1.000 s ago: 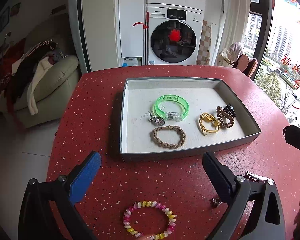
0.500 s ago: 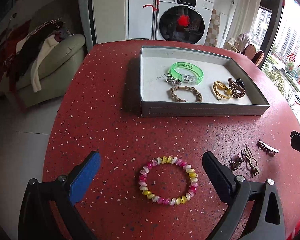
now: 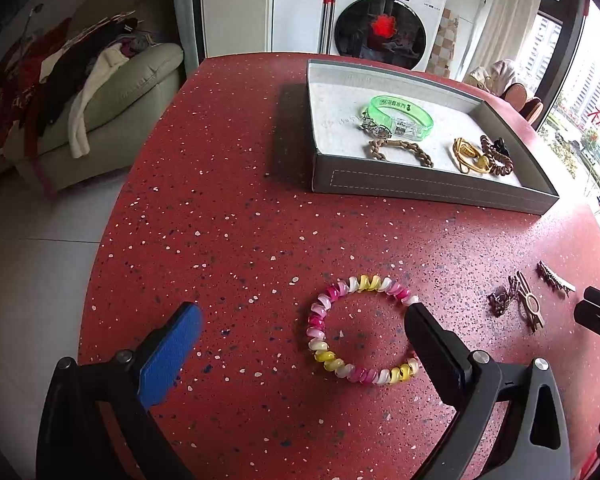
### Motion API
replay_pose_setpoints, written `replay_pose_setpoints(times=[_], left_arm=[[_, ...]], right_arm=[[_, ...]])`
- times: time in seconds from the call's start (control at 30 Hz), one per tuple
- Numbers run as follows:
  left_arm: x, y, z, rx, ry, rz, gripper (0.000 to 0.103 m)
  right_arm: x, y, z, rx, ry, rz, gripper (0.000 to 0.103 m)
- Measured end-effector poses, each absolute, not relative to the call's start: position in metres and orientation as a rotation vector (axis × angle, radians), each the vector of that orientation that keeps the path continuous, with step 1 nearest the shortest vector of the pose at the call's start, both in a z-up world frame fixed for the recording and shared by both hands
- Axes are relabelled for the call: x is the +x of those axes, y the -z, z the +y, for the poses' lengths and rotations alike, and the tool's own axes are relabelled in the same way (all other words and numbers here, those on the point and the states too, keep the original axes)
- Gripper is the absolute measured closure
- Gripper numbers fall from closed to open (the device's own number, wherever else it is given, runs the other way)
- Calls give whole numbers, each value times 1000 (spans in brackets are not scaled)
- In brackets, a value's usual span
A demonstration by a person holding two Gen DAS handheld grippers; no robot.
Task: Organize jewelry
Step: 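Withdraw both tools from the tray toward the coil bracelet and barrette, then grasp the pink-and-yellow coil bracelet with the left tool while the right grasps the silver barrette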
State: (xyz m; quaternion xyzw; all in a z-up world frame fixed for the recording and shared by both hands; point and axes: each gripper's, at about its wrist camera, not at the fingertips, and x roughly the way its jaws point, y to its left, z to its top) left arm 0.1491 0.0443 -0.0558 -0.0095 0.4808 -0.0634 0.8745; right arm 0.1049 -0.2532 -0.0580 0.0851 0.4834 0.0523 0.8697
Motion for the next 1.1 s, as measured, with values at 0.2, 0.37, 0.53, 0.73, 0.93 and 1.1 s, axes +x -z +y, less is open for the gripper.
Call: replay_pose_setpoints(times=[0.2, 0.37, 0.53, 0.73, 0.93, 1.1], left_arm=[[151, 60, 45, -14, 119, 1010, 0], [151, 61, 44, -8, 111, 1008, 0], [152, 62, 39, 16, 132, 1020, 0], [148, 61, 31, 56, 144, 1006, 8], [145, 59, 28, 72, 164, 1000, 17], [142, 57, 23, 81, 200, 998, 34]], right_arm=[[110, 61, -248, 104, -97, 1017, 0], [116, 61, -245, 54, -104, 1018, 8], [118, 60, -237, -45, -108, 1018, 23], [115, 60, -231, -109, -140, 1018, 36], [115, 58, -226, -126, -174, 1025, 50], [112, 56, -219, -137, -195, 1032, 79]])
